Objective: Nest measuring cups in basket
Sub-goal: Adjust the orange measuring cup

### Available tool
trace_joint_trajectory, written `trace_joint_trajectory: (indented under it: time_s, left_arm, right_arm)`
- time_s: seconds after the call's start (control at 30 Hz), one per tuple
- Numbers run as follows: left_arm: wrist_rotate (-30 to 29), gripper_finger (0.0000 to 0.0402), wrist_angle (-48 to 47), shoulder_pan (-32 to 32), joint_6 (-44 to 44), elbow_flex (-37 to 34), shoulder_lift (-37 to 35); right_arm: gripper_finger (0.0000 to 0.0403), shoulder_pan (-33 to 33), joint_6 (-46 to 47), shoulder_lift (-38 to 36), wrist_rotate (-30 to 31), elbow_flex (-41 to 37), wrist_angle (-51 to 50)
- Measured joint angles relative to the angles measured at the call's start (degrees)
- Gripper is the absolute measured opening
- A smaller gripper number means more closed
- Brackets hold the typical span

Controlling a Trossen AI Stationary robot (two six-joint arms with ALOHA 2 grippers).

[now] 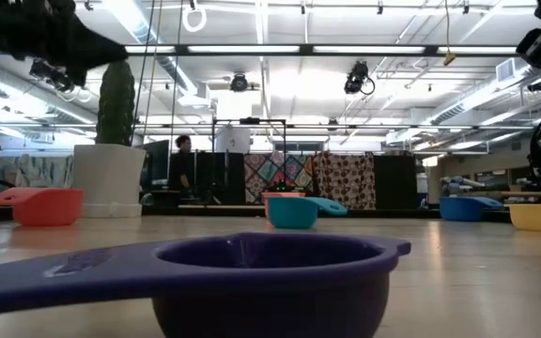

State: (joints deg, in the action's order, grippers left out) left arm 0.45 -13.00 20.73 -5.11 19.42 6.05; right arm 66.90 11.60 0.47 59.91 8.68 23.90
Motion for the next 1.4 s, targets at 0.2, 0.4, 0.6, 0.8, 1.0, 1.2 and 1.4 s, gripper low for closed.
trace_joint_trajectory:
  time_s: [0.2, 0.4, 0.6, 0.8, 1.0, 1.2, 1.4]
  left_arm:
    - [-2.6, 0.0052, -10.0, 0.0, 2.5, 10.7, 5.8]
    - [-7.5, 0.0052, -14.9, 0.0, 5.8, 19.8, 17.2]
    - [-8.0, 0.0052, -17.5, 0.0, 5.5, 27.9, 28.1]
    - [-8.1, 0.0052, -18.8, 0.0, 7.1, 35.8, 35.6]
    - [-8.1, 0.0052, -19.9, 0.0, 10.4, 39.6, 38.6]
    - [-8.1, 0.0052, -20.0, 0.0, 10.8, 39.6, 38.6]
    - [-8.1, 0.0052, -19.9, 0.0, 10.7, 39.6, 38.6]
  right_arm:
    - [0.0114, 0.1, -13.7, 0.0, 3.4, 8.4, -2.8]
    - [0.0114, 1.3, -15.9, 0.0, 13.0, 18.3, -16.3]
    - [0.0114, 4.7, -16.4, 0.8, 18.7, 25.0, -21.5]
    - [0.0114, 9.2, -19.9, 1.6, 23.1, 28.6, -21.2]
    - [0.0114, 9.8, -24.8, 1.6, 18.5, 30.3, -20.7]
    - [0.0114, 9.8, -25.3, 1.6, 18.1, 30.3, -18.7]
    - [0.0114, 9.8, -25.0, 1.6, 17.4, 30.3, -18.7]
